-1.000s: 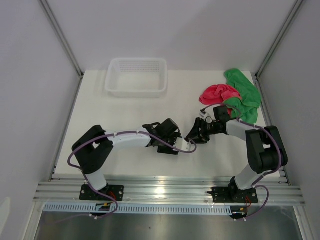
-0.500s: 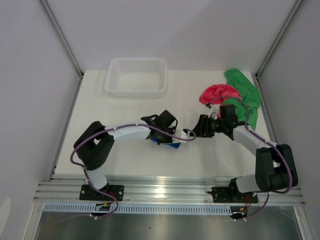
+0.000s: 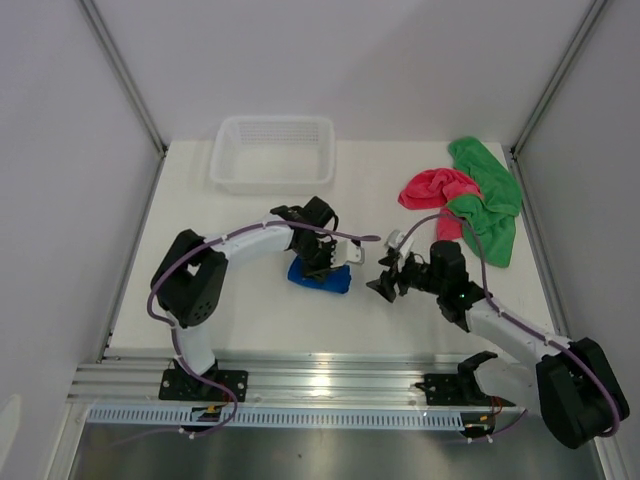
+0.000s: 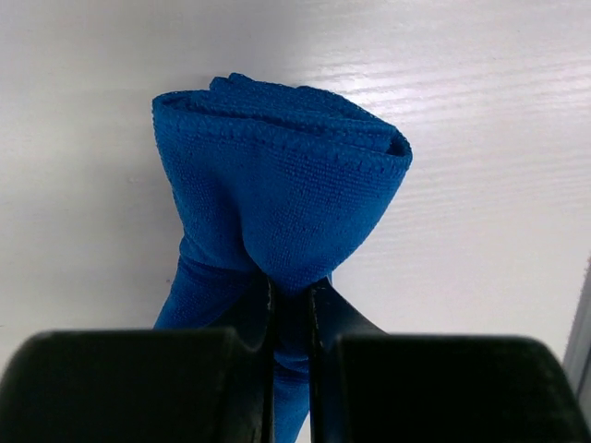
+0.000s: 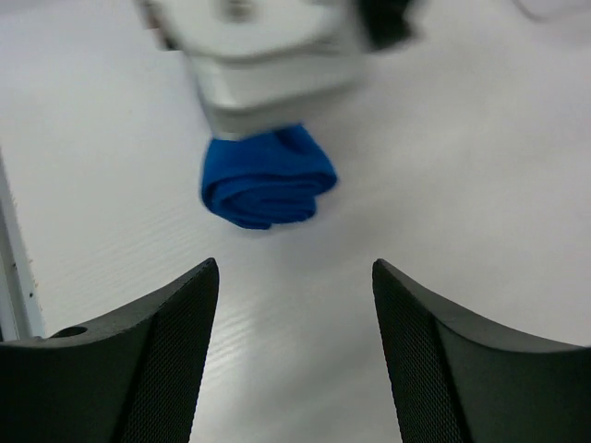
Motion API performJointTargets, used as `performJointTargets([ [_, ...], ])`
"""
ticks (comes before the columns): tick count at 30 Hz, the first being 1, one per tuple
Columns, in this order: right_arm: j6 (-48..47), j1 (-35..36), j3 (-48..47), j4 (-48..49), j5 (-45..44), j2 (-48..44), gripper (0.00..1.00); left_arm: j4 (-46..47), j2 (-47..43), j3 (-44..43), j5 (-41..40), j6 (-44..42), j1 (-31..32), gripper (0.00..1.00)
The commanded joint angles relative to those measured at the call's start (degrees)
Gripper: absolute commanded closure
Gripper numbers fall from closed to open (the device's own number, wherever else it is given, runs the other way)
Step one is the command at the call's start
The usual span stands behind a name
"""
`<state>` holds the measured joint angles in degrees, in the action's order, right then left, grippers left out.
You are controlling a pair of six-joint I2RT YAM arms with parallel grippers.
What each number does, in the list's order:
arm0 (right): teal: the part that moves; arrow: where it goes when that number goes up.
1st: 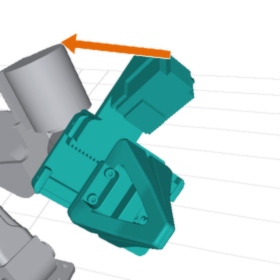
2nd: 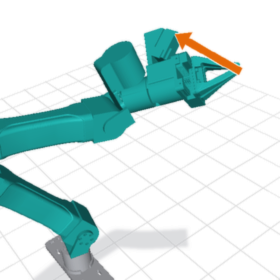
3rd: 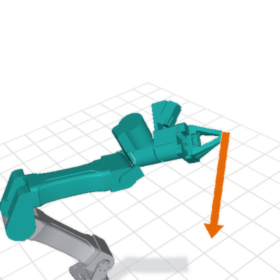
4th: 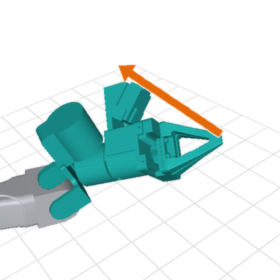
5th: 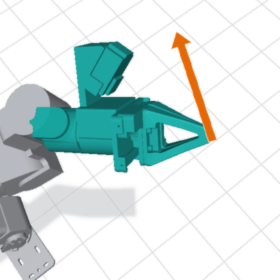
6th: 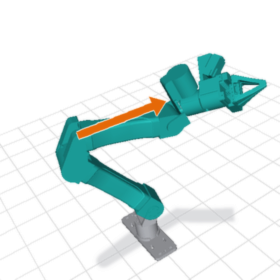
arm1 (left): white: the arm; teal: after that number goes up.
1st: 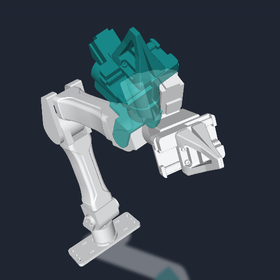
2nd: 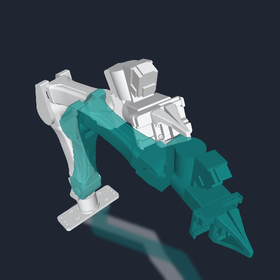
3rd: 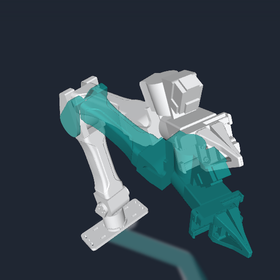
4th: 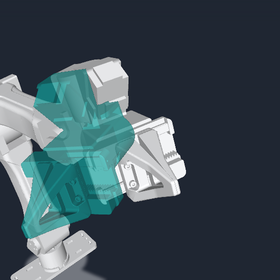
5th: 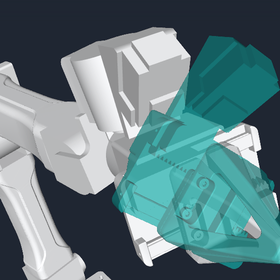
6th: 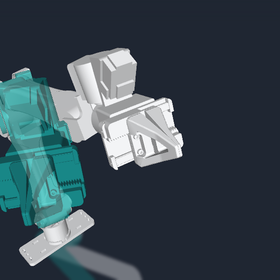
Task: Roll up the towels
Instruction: Roll the towel
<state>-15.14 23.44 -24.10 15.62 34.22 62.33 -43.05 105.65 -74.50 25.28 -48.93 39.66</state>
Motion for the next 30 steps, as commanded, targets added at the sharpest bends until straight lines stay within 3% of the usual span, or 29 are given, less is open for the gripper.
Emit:
performJointTargets([
  [1, -16.31, 8.35, 1.60, 6.70, -3.37, -0.46, 0.30, -6.78, 1.14, -1.26, 5.39, -2.05, -1.34, 0.98],
  [7, -20.20, 14.00, 4.05, 12.49, -3.73, 1.83, 0.30, -9.42, 2.11, -2.58, 8.47, -2.58, -2.57, 0.98],
  [14, -23.18, 19.71, 2.04, 18.56, -5.30, 11.40, 0.29, -11.27, 3.34, -4.33, 8.65, -4.25, -2.83, 0.97],
  [23, -22.31, 22.88, 1.69, 31.57, -14.69, 19.32, 0.30, -12.41, 3.69, -4.78, 8.65, -4.69, -3.01, 0.97],
  [30, -25.02, 22.88, 1.51, 22.90, -15.94, 13.00, 0.30, -12.50, 3.78, -4.95, 8.74, -4.86, -3.10, 0.97],
])
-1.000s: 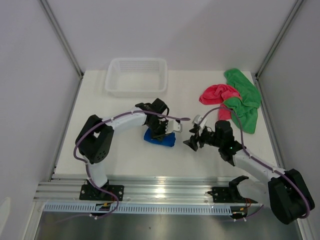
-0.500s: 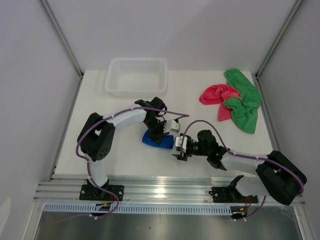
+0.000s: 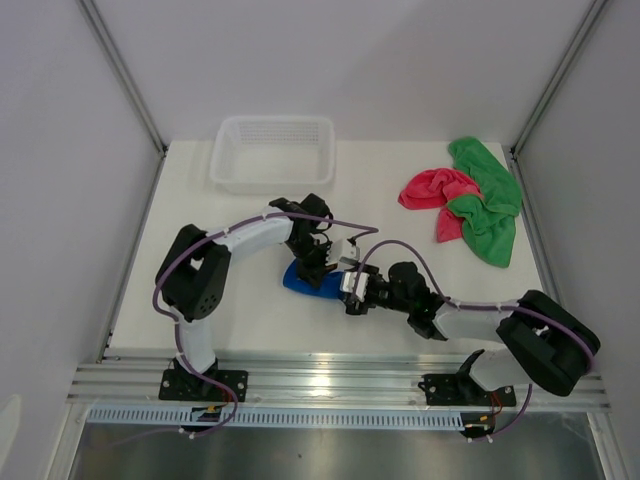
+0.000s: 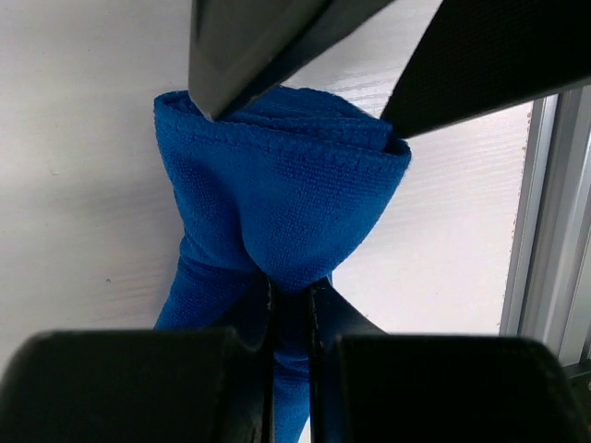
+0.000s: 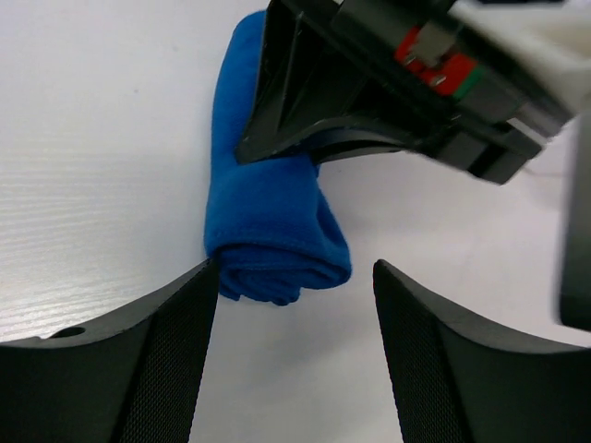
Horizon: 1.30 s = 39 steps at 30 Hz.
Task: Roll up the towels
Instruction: Roll the towel
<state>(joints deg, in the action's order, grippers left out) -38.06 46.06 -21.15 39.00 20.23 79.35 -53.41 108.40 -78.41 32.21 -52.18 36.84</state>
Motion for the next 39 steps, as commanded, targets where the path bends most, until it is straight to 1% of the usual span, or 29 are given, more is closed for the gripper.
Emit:
performJointTargets([
  [1, -2.10, 0.34, -1.44, -0.94, -1.51, -4.38, 0.30, -2.23, 1.02, -1.13, 1.81, -1.61, -0.36, 0.97],
  [5, -1.49, 0.25, -2.23, 1.77, 2.35, -1.40, 0.30, -2.14, 1.55, -1.48, 1.63, -1.61, -0.45, 0.97],
  [6, -1.40, 0.25, -2.67, 2.91, 3.06, 1.04, 0.30, -2.14, 1.64, -1.74, 1.63, -1.61, -0.45, 0.97],
  [9, 0.09, 0.25, -3.99, 5.72, 6.39, 4.66, 0.30, -2.49, 1.99, -2.18, 1.63, -1.43, -0.45, 0.97],
  [12, 1.59, 0.34, -3.73, 6.52, 9.04, 5.90, 0.30, -2.58, 1.99, -2.19, 1.81, -1.43, -0.63, 0.97],
  [18, 1.06, 0.34, -4.86, 5.21, 9.74, 5.46, 0.30, -2.84, 2.52, -2.36, 1.72, -1.60, -0.63, 0.96],
  [22, 1.59, 0.34, -5.48, 6.43, 10.27, 9.32, 0.30, -2.93, 2.52, -2.89, 1.72, -1.43, -0.72, 0.96],
  [26, 1.59, 0.78, -6.36, 5.38, 8.52, 11.70, 0.31, -3.37, 2.52, -2.71, 2.07, -1.52, -0.80, 0.96],
  [30, 1.41, 0.87, -6.71, 2.49, 7.11, 11.62, 0.32, -3.81, 2.34, -2.10, 2.42, -1.60, -1.24, 0.95],
  [33, 1.06, 0.96, -7.33, 0.64, 5.97, 12.49, 0.41, -3.63, 2.43, -2.27, 2.69, -1.61, -1.42, 0.94],
  [34, 0.97, 1.04, -7.59, 0.37, 5.88, 12.58, 0.56, -3.63, 2.34, -2.36, 2.86, -1.61, -1.33, 0.93],
  [36, 1.06, 1.13, -8.03, -0.77, 5.26, 12.93, 0.76, -3.63, 2.34, -2.27, 3.21, -1.26, -1.42, 0.91],
  [37, 1.24, 1.13, -8.29, -1.12, 5.09, 13.02, 0.86, -3.63, 2.34, -2.36, 3.21, -1.08, -1.33, 0.85],
  [38, 1.67, 1.22, -8.30, -1.21, 5.00, 13.02, 0.90, -3.81, 2.17, -2.36, 3.30, -1.08, -1.33, 0.79],
  [39, 2.11, 1.05, -8.30, -1.12, 5.00, 13.02, 0.94, -3.90, 2.08, -1.92, 3.56, -1.17, -1.51, 0.72],
])
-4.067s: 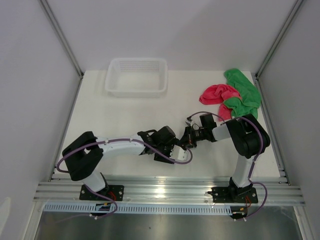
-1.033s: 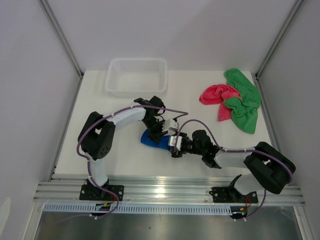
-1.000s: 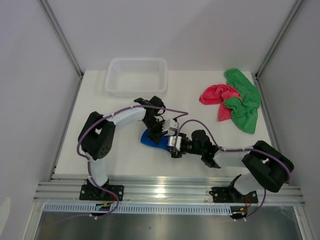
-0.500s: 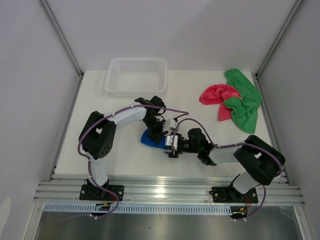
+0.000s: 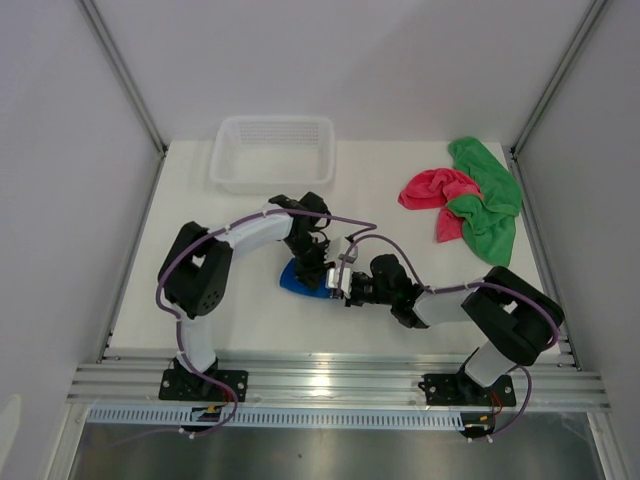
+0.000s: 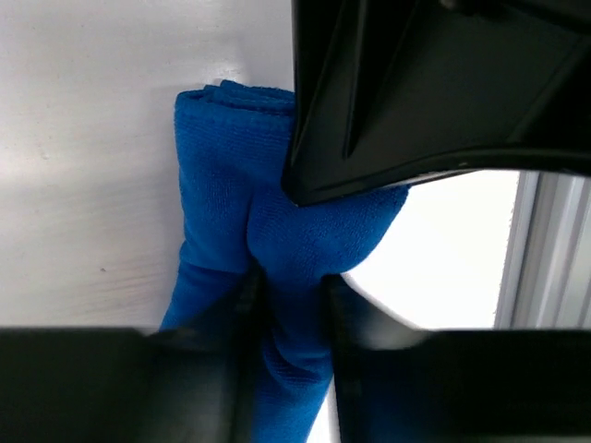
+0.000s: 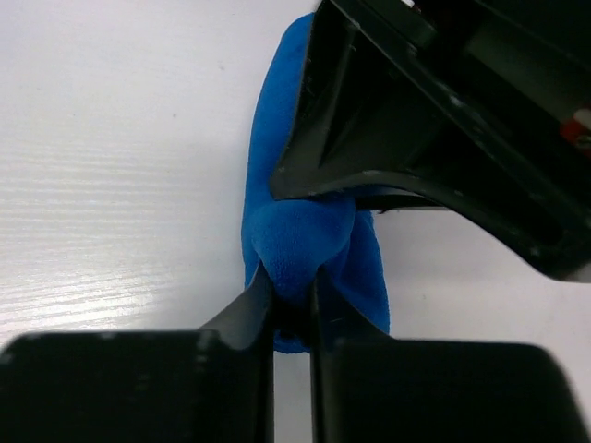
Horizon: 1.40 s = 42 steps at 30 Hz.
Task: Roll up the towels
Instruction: Roll the towel
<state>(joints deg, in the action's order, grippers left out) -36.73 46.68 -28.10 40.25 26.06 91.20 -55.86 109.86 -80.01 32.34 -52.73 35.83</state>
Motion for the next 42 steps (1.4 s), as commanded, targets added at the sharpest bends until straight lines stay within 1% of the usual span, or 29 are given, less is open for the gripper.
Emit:
performJointTargets([
  [1, 1.83, 0.17, -1.35, -2.37, -0.67, 0.91, 0.99, -1.28, 0.09, 0.11, 4.13, -0.53, -0.50, 0.61],
  [2, 2.53, -0.09, -1.26, -2.37, 0.03, 0.74, 1.00, -1.01, -0.43, 0.46, 4.57, -0.53, -0.68, 0.59],
  [4, 4.98, -1.14, -1.00, -2.37, 1.52, 0.04, 1.00, 0.57, -2.36, 3.44, 5.71, -0.97, -1.38, 0.55],
  [6, 7.19, -2.11, -0.99, -2.46, 3.02, -0.58, 1.00, 0.83, -4.04, 4.59, 6.24, -1.67, -1.82, 0.53],
  [9, 9.83, -3.43, -1.08, -2.98, 5.31, -1.72, 1.00, 2.58, -7.64, 6.17, 6.69, -3.42, -3.22, 0.48],
  [10, 10.27, -3.43, -1.17, -3.24, 5.57, -1.99, 1.00, 3.72, -8.78, 6.44, 6.25, -3.69, -3.31, 0.40],
  [11, 10.80, -3.69, -1.26, -3.42, 5.84, -2.25, 1.00, 4.69, -10.53, 7.05, 4.94, -4.30, -3.31, 0.38],
  [15, 15.36, -5.01, -1.70, -2.90, 7.16, -2.16, 1.00, 6.55, -11.95, 7.68, 3.00, -5.71, -3.40, 0.37],
  [16, 15.81, -5.28, -1.70, -2.64, 7.25, -2.25, 1.00, 7.51, -12.39, 7.93, 2.47, -5.89, -3.40, 0.31],
  [18, 17.04, -5.46, -1.52, -2.28, 7.77, -2.43, 1.00, 9.87, -14.67, 11.44, 0.98, -6.95, -3.14, 0.30],
  [20, 18.62, -5.80, -1.35, -1.32, 8.73, -2.25, 1.00, 14.52, -15.99, 15.12, -1.73, -8.08, -2.27, 0.29],
  [23, 20.47, -6.07, -1.17, 0.09, 8.74, -1.81, 1.00, 18.22, -17.14, 17.51, -3.68, -8.53, -1.30, 0.28],
  [25, 21.78, -6.51, -0.82, 1.58, 8.74, -1.11, 1.00, 18.67, -17.40, 17.95, -4.56, -8.79, -1.03, 0.28],
  [28, 23.02, -7.04, -0.99, 1.68, 9.09, -0.67, 1.00, 18.41, -18.80, 18.40, -3.69, -7.40, -1.12, 0.28],
  [29, 23.11, -7.21, -0.91, 1.67, 8.92, -0.67, 1.00, 17.37, -19.33, 16.92, -2.99, -5.39, -2.25, 0.28],
  [32, 23.28, -7.56, -0.12, 1.67, 8.74, -1.11, 1.00, 13.51, -20.56, 13.14, 2.37, -2.30, -5.15, 0.27],
  [34, 23.28, -7.48, 0.06, 1.76, 9.00, -1.29, 1.00, 12.17, -22.31, 12.68, 3.52, -3.42, -5.34, 0.27],
  [38, 22.41, -7.56, 0.23, 1.23, 8.48, -2.16, 1.00, 10.42, -23.47, 13.65, 4.75, -12.02, -4.99, 0.23],
  [39, 22.23, -7.56, 0.32, 1.15, 8.39, -2.16, 1.00, 10.33, -23.38, 14.00, 4.67, -13.09, -4.90, 0.01],
  [42, 21.88, -7.56, 0.24, 1.23, 8.74, -1.99, 1.00, 12.35, -21.54, 15.05, 2.21, -14.59, -2.71, 0.00],
])
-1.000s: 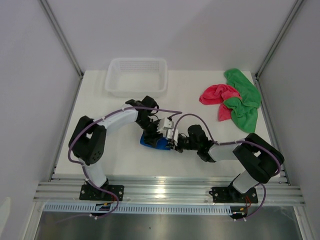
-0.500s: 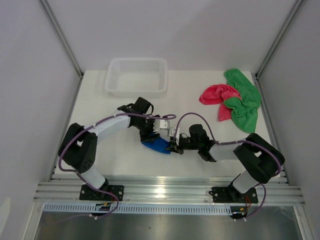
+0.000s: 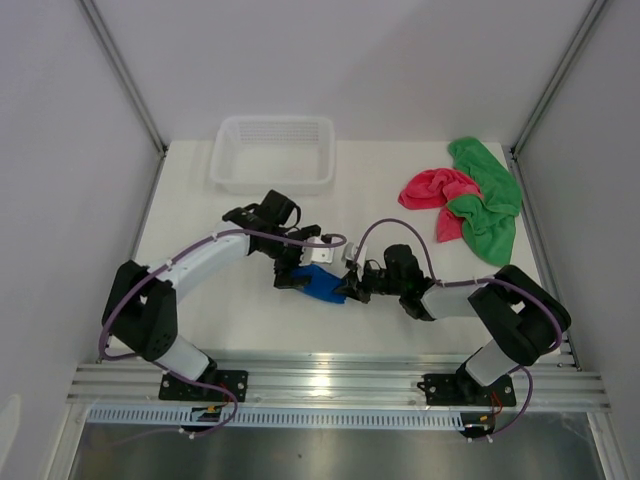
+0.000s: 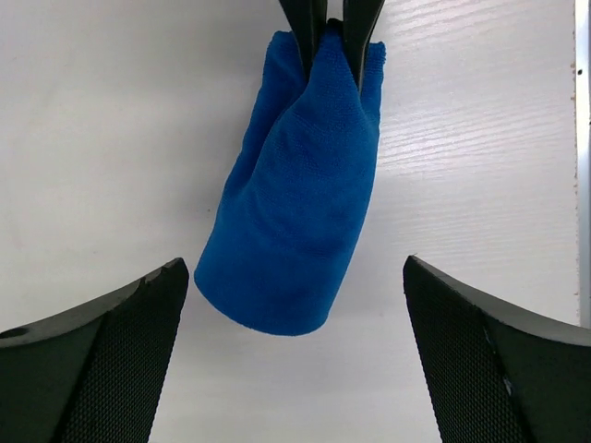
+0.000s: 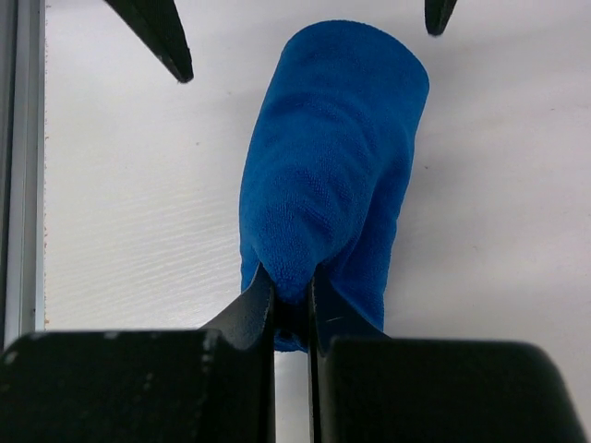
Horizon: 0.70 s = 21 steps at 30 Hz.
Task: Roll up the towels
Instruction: Roll the towel, then place the rolled towel into the container
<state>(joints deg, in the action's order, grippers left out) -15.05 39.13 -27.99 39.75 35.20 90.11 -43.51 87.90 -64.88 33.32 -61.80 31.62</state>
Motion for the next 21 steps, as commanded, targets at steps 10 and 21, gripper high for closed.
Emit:
performJointTargets([
  [10, 2.13, -0.37, 0.39, 4.72, 0.83, 0.33, 1.00, 6.32, 7.28, 2.04, -4.66, -4.91, 5.21, 0.01],
  [21, 3.79, -0.99, 2.15, 8.77, 2.94, 0.51, 1.00, 10.81, 12.12, 2.13, -8.62, 1.41, 7.05, 0.06],
])
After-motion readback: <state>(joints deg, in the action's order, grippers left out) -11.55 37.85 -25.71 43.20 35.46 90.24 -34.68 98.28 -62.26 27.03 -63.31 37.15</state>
